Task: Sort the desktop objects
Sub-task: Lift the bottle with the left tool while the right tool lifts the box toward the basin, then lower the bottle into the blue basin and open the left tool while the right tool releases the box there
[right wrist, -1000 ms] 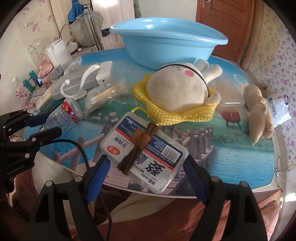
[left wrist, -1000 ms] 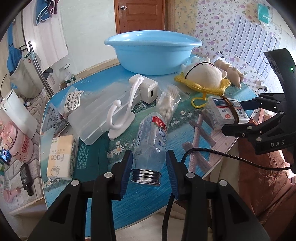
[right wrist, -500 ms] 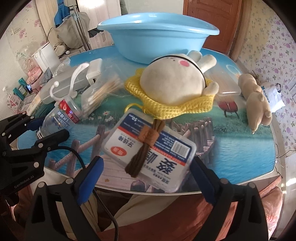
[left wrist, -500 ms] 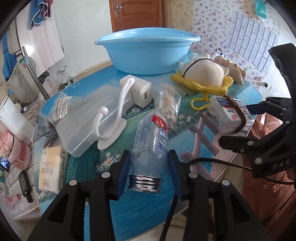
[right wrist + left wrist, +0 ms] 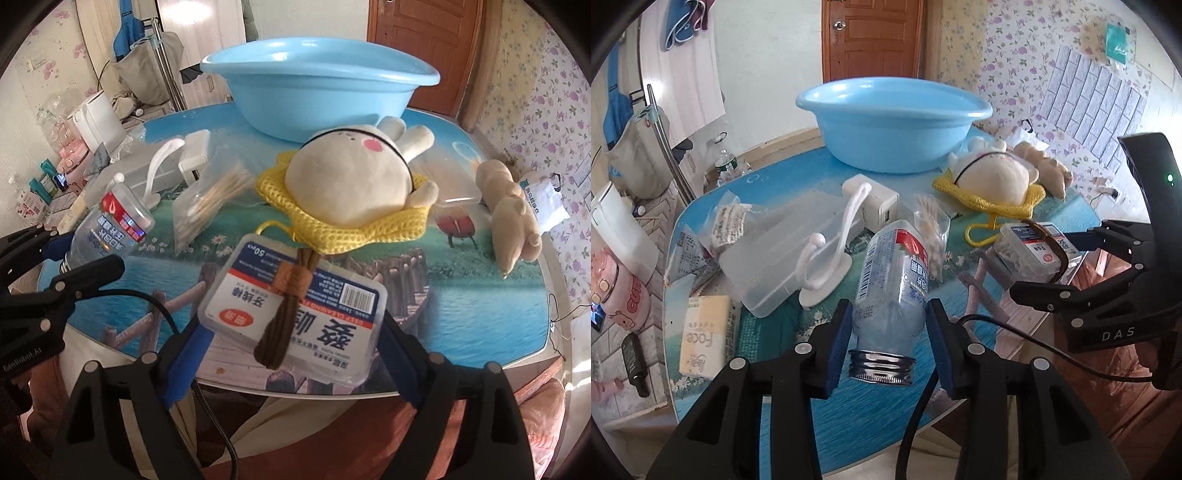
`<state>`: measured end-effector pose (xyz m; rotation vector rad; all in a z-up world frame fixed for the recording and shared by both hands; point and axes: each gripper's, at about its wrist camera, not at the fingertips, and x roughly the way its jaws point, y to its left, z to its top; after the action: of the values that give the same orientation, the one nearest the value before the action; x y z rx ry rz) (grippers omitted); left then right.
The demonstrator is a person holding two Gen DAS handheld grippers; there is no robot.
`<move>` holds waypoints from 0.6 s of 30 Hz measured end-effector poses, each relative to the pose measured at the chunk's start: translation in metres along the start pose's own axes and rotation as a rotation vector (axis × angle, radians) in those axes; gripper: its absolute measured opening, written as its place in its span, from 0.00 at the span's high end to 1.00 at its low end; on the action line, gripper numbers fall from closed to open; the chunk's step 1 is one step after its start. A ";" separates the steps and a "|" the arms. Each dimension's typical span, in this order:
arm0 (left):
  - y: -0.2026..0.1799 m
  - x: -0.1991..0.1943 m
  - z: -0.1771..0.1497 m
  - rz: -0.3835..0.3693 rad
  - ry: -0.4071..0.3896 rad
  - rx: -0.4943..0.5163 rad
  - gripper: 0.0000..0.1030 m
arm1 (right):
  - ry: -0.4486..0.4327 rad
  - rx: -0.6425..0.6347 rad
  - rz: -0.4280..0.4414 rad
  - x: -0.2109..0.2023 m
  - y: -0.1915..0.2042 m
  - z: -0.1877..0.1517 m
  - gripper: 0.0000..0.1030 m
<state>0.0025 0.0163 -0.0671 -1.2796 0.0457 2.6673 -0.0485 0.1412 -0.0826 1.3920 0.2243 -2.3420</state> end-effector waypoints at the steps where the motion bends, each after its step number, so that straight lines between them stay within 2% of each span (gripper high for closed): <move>1: 0.000 -0.004 0.002 0.000 -0.006 -0.002 0.62 | -0.006 -0.003 0.020 -0.005 0.000 0.001 0.16; 8: 0.004 -0.032 0.027 0.000 -0.075 -0.015 0.62 | -0.079 -0.061 0.059 -0.041 0.010 0.019 0.16; 18: 0.010 -0.040 0.083 -0.002 -0.136 -0.023 0.61 | -0.179 -0.048 0.066 -0.068 0.001 0.069 0.16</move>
<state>-0.0385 0.0089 0.0154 -1.1004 -0.0053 2.7531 -0.0750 0.1348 0.0103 1.1423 0.1788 -2.3726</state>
